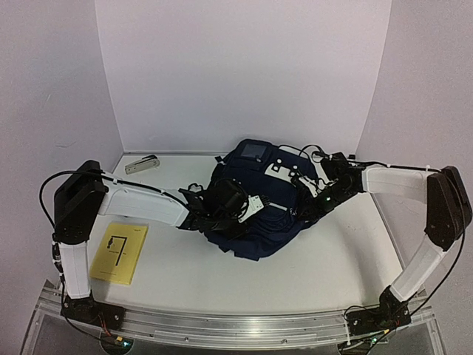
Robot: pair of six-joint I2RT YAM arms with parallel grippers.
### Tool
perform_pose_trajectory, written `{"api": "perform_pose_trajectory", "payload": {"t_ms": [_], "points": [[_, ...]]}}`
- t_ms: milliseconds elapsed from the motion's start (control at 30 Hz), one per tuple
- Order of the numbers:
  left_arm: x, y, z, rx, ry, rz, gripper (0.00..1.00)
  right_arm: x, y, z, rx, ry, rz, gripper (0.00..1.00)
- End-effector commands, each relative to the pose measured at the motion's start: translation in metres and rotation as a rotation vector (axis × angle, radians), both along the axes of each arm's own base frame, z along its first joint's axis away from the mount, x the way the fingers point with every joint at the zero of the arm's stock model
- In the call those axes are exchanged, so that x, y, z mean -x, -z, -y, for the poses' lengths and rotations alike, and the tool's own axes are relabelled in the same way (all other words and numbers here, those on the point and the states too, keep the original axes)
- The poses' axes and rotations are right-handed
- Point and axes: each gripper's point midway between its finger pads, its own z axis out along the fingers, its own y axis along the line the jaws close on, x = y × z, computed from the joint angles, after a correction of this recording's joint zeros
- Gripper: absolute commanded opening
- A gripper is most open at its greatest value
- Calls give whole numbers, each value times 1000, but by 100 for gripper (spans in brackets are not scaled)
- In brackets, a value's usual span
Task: Pack the student bag
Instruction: Unzip the student bag at the center of the board.
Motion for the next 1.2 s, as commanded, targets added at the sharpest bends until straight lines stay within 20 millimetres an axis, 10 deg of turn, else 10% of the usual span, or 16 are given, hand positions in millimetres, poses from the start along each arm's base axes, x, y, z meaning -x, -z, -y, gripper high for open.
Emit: {"api": "perform_pose_trajectory", "payload": {"t_ms": [0,367,867,1167], "points": [[-26,-30,22,211,-165,-12,0,32,-26,-24,-108,-69,-22,0],[-39,-45,46,376,-262,-79,0,73,-23,-56,-165,-169,-17,0],[-23,-58,42,530,-250,-146,1,53,-59,-117,-306,-165,-17,4],[13,-79,-1,615,-233,-235,45,58,-87,-113,-336,-185,17,38]]}}
